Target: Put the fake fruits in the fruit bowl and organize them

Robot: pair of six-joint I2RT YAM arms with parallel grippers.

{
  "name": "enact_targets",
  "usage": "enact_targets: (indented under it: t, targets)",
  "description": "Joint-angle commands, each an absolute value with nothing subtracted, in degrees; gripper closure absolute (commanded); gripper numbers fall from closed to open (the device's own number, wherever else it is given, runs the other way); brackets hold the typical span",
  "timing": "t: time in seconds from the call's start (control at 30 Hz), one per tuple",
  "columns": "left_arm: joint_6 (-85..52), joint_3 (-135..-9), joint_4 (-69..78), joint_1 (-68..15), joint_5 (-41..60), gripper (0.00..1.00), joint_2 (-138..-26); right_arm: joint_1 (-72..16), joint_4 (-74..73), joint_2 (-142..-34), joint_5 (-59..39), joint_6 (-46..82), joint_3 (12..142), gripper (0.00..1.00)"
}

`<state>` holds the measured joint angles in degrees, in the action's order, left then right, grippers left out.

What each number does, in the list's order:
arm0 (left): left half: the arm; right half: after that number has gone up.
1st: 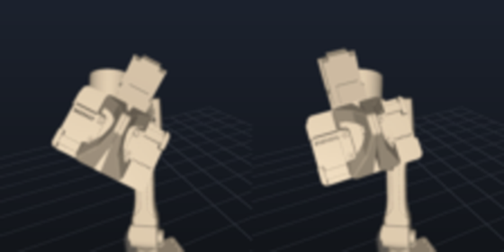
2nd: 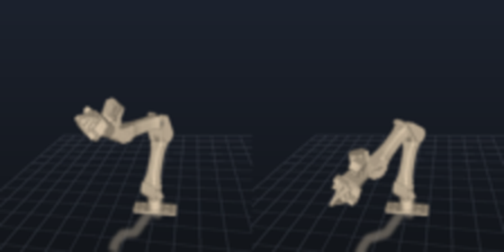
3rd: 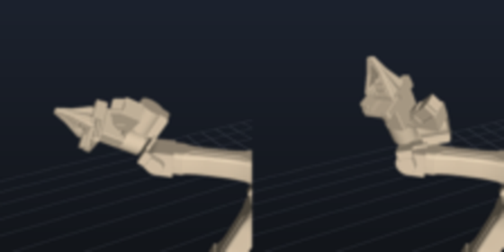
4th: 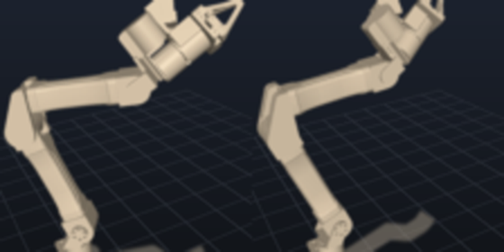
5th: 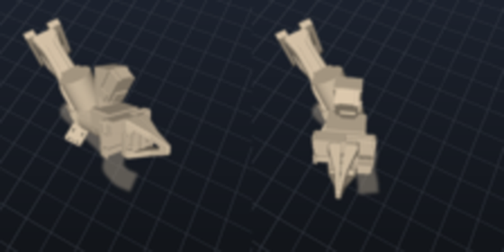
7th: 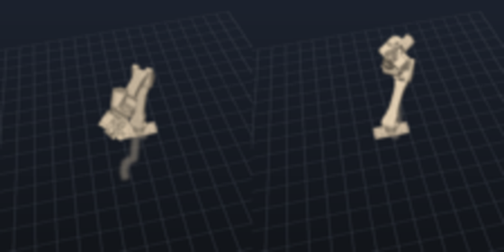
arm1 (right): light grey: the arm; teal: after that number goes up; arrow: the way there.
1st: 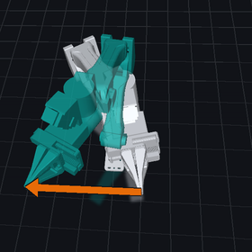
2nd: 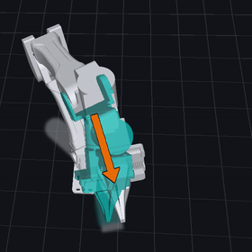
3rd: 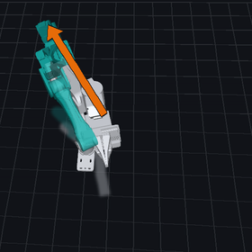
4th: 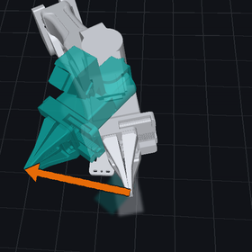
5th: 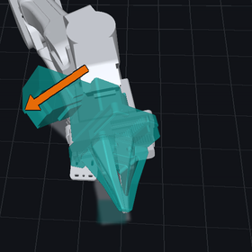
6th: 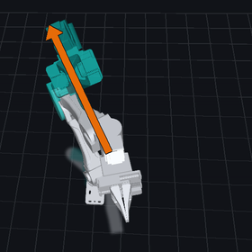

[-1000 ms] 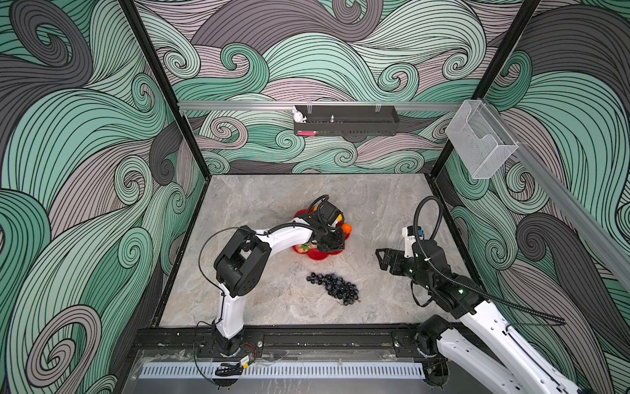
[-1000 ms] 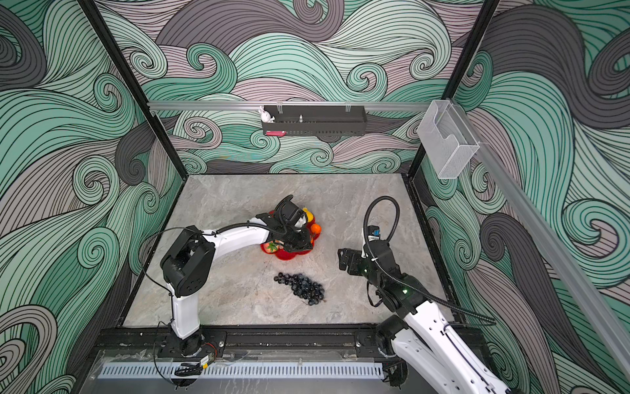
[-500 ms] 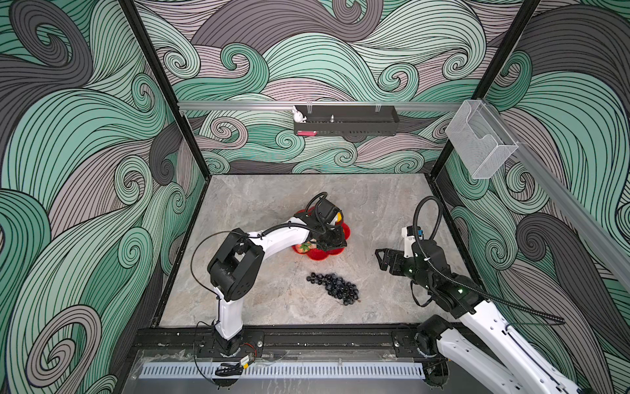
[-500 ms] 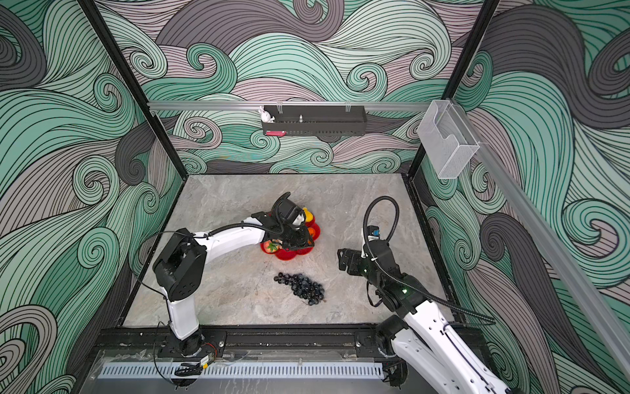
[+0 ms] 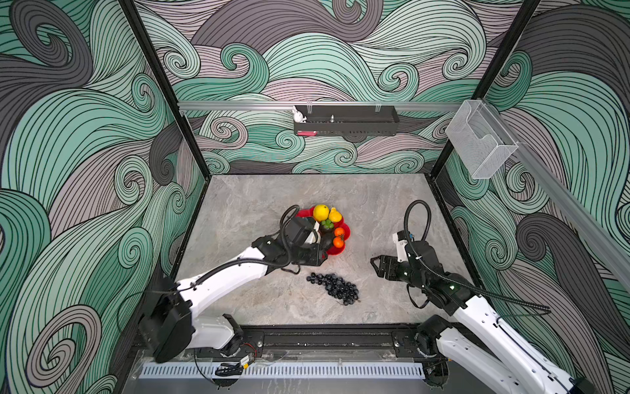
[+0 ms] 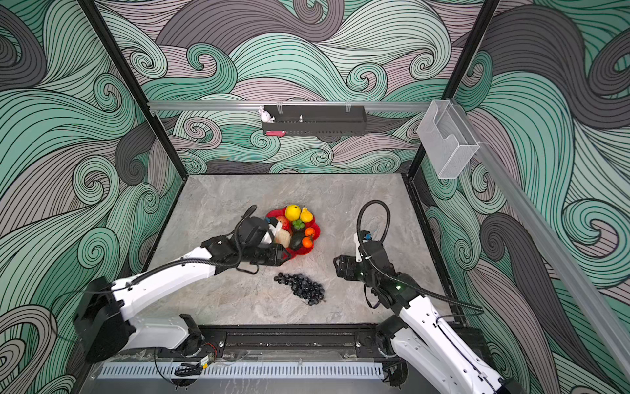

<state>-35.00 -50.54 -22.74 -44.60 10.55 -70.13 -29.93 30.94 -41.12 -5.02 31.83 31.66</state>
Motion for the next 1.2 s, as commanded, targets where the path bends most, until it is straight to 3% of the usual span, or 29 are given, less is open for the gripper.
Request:
enact_targets:
  t: [0.0, 0.23, 0.6, 1.17]
  targets:
    - [-29.7, -45.7, -22.8, -44.7, 2.5, 0.58, -60.3, -32.1, 30.9, -41.0, -10.2, 34.9, 28.1, 0.3]
    - [-28.1, -33.5, -17.5, -44.6, -8.5, 0.5, -42.6, -42.5, 28.0, -42.0, -9.7, 37.7, 22.5, 0.44]
    - [-26.4, -28.1, -19.2, -44.6, -15.7, 0.39, -33.1, -47.4, 22.9, -42.4, -8.3, 39.2, 15.9, 0.63]
    - [-27.2, -25.1, -18.7, -44.6, -19.0, 0.33, -30.4, -49.1, 9.6, -53.4, -10.7, 40.0, 13.3, 0.69]
